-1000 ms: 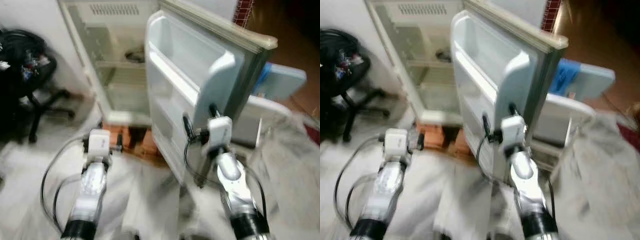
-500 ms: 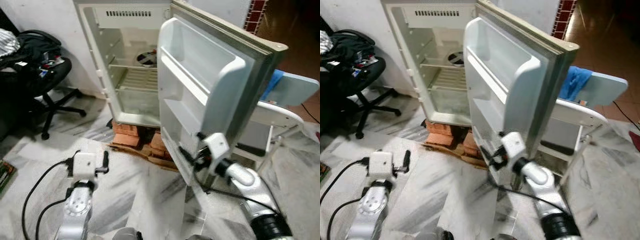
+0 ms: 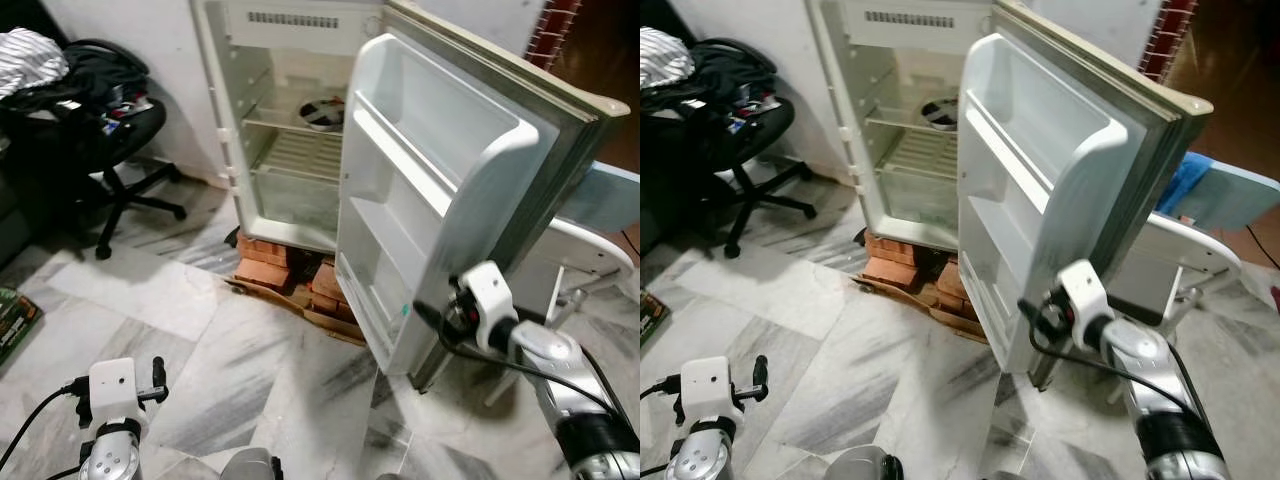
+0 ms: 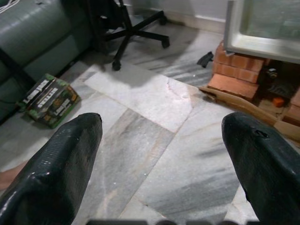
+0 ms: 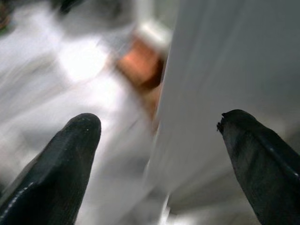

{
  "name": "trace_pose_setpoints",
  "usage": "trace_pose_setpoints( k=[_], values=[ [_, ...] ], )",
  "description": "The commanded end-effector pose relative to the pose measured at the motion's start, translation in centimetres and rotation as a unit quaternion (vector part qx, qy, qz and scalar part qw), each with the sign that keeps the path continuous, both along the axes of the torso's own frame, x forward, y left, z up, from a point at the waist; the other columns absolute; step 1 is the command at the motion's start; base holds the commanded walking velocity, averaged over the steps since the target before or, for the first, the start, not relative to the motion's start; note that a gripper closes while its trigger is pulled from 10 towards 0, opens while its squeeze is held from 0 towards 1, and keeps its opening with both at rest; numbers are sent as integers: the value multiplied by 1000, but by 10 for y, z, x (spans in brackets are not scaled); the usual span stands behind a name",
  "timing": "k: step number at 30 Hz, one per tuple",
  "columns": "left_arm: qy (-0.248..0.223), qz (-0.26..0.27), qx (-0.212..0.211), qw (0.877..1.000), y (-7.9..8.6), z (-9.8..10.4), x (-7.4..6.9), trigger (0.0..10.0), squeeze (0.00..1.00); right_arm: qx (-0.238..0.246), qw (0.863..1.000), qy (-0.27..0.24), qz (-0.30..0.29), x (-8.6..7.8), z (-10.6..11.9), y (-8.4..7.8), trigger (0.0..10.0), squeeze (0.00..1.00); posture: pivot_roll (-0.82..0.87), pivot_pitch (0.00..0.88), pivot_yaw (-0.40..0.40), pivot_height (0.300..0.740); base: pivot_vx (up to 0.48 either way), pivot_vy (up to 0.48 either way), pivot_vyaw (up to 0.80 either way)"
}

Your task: Restocking fridge

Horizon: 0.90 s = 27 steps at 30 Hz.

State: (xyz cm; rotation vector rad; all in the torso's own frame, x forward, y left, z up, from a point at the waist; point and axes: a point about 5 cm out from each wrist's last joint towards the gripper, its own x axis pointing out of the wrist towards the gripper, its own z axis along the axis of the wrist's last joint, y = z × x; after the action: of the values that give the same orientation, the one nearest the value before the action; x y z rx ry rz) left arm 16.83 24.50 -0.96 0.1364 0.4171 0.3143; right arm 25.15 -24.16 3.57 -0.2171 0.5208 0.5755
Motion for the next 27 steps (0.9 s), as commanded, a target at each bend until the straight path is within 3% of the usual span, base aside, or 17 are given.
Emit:
trace_pose_setpoints(
  k=[1, 5, 8, 12, 13, 14, 15, 16, 17, 18, 19, 20, 21, 24, 27],
  values=[
    [-1, -2, 5, 1000, 2, 1, 3, 10000, 0, -16, 998, 51, 20, -20, -8, -10, 10000, 0, 8, 0, 25, 740, 0, 0, 0],
    [7, -14, 3, 1000, -1, -2, 5, 10000, 0, -80, 994, 64, -44, -28, -18, -36, 10000, 0, -16, 0, 50, 740, 0, 0, 0],
    [15, -22, 3, 1000, -1, -7, 6, 10000, 0, -141, 982, 33, -122, -19, -13, -57, 10000, 0, -25, 0, 66, 740, 0, 0, 0],
    [19, -23, 3, 1000, 2, -9, 7, 10000, 0, -151, 971, -21, -187, -2, 4, -67, 10000, 0, -24, 0, 71, 740, 0, 0, 0],
    [21, -23, 3, 1000, 5, -9, 8, 10000, 0, -96, 966, -83, -227, 16, 24, -62, 10000, 0, -23, 0, 71, 740, 0, 0, 0],
    [22, -23, 3, 999, 6, -10, 9, 10000, 0, -48, 963, -111, -241, 25, 35, -56, 10000, 0, -22, 0, 71, 740, 0, 0, 0],
    [22, -23, 3, 999, 6, -10, 9, 10000, 0, -48, 963, -111, -241, 25, 35, -56, 10000, 0, -22, 0, 71, 740, 0, 0, 0],
    [25, -22, 2, 999, 9, -11, 9, 10000, 0, 82, 958, -152, -227, 41, 58, -32, 10000, 0, -18, 0, 67, 740, 0, 0, 0],
    [25, -22, 2, 999, 10, -11, 10, 10000, 0, 149, 956, -157, -200, 45, 68, -17, 10000, 0, -15, 0, 65, 740, 0, 0, 0],
    [25, -22, 2, 999, 10, -12, 10, 10000, 0, 215, 950, -157, -163, 46, 78, -1, 10000, 0, -15, 0, 65, 740, 0, 0, 0],
    [25, -22, 2, 999, 10, -12, 10, 10000, 0, 280, 944, -151, -85, 40, 91, 20, 10000, 0, -9, 0, 61, 740, 0, 0, 0],
    [25, -22, 2, 999, 10, -12, 10, 10000, 0, 318, 937, -145, -28, 33, 99, 34, 10000, 0, -9, 0, 61, 740, 0, 0, 0],
    [25, -20, 0, 999, 10, -14, 9, 10000, 0, 364, 918, -109, 112, 7, 111, 63, 10000, 0, -10, 0, 59, 740, 0, 0, 0],
    [27, -20, -1, 999, 9, -16, 7, 10000, 0, 373, 911, -69, 165, -9, 106, 73, 10000, 0, -10, 0, 57, 740, 0, 0, 0],
    [33, -19, -4, 999, 9, -22, 5, 10000, 0, 343, 929, -53, 128, -6, 86, 69, 10000, 0, -12, 0, 60, 740, 0, 0, 0]
  ],
)
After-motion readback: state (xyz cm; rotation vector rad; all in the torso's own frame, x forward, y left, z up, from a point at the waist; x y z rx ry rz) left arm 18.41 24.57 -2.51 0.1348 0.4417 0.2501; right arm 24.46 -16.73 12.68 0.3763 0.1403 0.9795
